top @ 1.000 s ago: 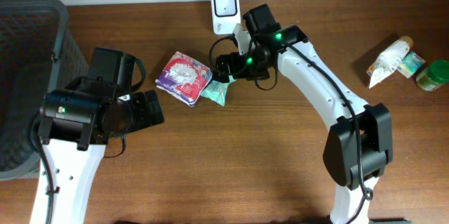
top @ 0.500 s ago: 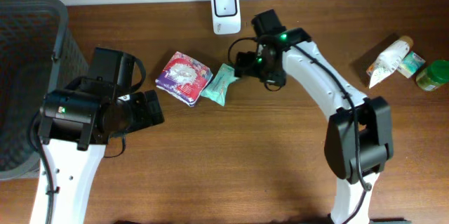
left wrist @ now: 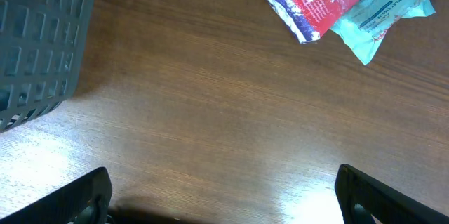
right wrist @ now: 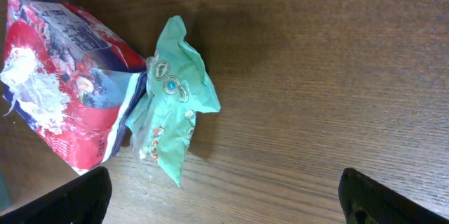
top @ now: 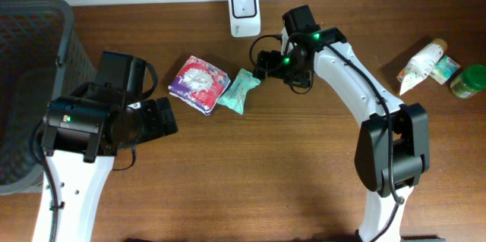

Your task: Scan the item barcode

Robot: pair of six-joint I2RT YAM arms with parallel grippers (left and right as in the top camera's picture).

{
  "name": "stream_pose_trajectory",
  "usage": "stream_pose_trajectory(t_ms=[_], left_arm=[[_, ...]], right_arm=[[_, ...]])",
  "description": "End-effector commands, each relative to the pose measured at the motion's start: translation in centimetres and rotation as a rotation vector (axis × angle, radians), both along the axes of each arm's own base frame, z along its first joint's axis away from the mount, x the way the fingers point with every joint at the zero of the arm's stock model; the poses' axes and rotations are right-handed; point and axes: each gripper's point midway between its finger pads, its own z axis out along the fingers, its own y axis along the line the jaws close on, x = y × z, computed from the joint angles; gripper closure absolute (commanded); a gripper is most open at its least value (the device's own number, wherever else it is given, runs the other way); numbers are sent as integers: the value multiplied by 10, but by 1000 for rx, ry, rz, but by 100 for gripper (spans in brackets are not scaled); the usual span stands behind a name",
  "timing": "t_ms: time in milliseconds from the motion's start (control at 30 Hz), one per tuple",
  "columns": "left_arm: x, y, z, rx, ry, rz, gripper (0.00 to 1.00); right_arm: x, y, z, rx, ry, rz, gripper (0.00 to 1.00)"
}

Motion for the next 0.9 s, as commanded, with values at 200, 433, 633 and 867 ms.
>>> stream_pose_trajectory(t_ms=[200,433,633,867], left_arm=[[0,0,2,2,-11,8,1],[0,0,2,2,-11,8,1],[0,0,2,2,-11,8,1],[0,0,2,2,-11,8,1]], right_arm=[[-5,37,-19,28,-1,28,1],[-7,45,-34,22,17,41,1],[-7,45,-34,22,17,41,1],[-6,46,-34,39,44,-26,1]])
